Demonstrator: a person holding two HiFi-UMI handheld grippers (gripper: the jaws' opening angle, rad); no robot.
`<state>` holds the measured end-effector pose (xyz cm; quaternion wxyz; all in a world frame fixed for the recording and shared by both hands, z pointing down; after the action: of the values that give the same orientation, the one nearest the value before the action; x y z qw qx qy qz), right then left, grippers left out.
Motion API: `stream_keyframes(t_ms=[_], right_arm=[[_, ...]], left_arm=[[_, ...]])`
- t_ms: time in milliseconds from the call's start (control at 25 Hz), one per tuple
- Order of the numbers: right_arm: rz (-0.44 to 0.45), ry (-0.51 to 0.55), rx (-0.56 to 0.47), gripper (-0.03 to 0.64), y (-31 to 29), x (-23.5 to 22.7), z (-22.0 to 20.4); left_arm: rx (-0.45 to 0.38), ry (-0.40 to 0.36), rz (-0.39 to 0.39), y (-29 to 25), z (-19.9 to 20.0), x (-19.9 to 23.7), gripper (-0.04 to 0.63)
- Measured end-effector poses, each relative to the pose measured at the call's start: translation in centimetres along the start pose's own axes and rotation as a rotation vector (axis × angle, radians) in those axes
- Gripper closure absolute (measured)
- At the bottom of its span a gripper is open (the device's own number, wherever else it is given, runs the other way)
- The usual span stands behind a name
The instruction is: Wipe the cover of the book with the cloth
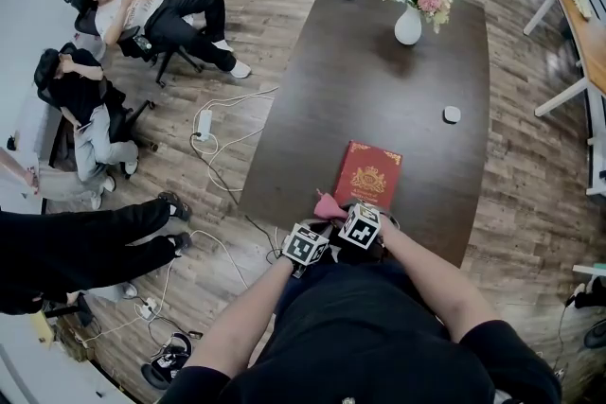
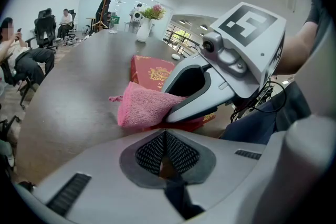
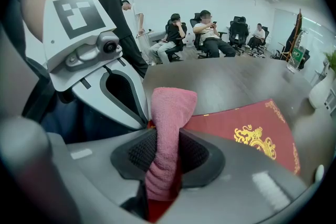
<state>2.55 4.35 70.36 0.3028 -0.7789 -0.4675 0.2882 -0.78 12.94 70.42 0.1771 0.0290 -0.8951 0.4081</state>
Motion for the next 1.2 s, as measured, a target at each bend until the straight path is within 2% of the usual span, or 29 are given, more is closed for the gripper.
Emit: stream_keyframes(t_ms=[1200], right_arm=[[-0.007,-0.036,0.006,0.497,1.8,0.0,-2.4]], left_arm=[[-0.004,0.012,-0.005,-0.1,0.0,0.3,0.6]])
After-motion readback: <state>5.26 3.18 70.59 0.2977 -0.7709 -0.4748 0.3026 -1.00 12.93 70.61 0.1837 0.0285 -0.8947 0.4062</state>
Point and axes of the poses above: the fingertips, and each gripper's own axes: y backward along the fingers, x to its left, z out of its top, the point moved 7 cm from there along y, backward along the fingers, and after that the axes turned 9 degrees about -x, right-handed, at the moved point
